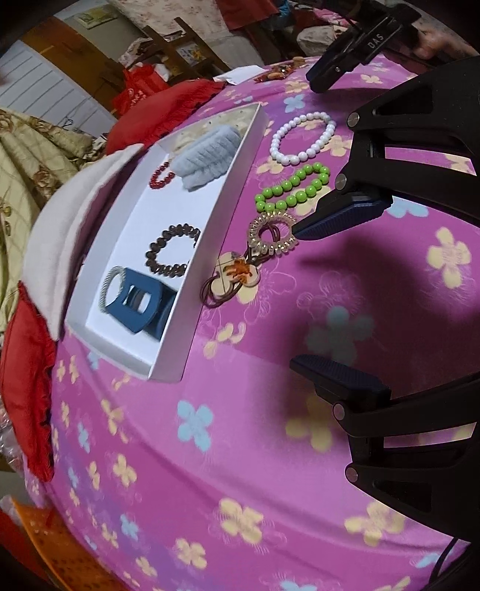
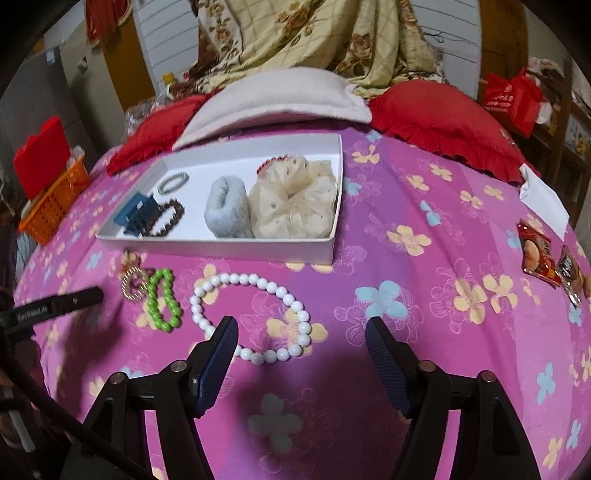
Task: Organize jewelry
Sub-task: 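Grasp the gold coil hair tie with left tool while right grasps pearl bracelet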
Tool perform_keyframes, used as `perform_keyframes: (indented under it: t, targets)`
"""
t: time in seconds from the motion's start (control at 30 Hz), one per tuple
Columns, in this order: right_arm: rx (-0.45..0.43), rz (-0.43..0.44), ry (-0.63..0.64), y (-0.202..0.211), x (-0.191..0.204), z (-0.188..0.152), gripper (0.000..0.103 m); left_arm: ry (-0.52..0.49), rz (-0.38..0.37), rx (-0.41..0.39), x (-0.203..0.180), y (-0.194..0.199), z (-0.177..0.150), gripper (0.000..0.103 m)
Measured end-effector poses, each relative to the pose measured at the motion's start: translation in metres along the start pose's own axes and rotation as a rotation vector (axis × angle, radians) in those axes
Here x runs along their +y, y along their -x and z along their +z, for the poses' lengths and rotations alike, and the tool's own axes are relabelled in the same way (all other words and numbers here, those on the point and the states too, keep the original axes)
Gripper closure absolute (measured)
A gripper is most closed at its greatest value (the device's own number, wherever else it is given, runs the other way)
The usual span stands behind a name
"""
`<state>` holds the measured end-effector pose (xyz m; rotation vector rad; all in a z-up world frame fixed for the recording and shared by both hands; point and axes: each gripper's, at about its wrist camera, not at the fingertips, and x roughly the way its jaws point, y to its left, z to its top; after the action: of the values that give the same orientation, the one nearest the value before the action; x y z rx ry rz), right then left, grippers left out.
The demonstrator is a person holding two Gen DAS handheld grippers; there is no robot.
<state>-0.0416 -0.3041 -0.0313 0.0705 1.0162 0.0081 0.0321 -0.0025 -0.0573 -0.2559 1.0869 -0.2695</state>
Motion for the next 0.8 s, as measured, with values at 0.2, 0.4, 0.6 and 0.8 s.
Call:
perform_keyframes:
  t: [0.2,0.4,0.6,0.8]
  targets:
    - [0.03,0.001,0.046,-0.023,0.003,0.003,0.051,-0.025,0.029,-0.012,-0.016,-0.015,0.008,0.039]
    - [0.034,0.013,0.077,-0.04,0.004,0.01,0.052,-0.079,0.056,-0.027,-0.031,-0.021,0.01,0.05]
    - [0.005,-0.013,0.15,-0.054,0.012,0.012,0.069,-0.158,0.096,-0.031,-0.046,-0.031,0.009,0.061]
    - [-0.013,0.005,0.163,-0.054,0.016,0.013,0.094,-0.172,0.087,-0.03,-0.044,-0.033,0.008,0.094]
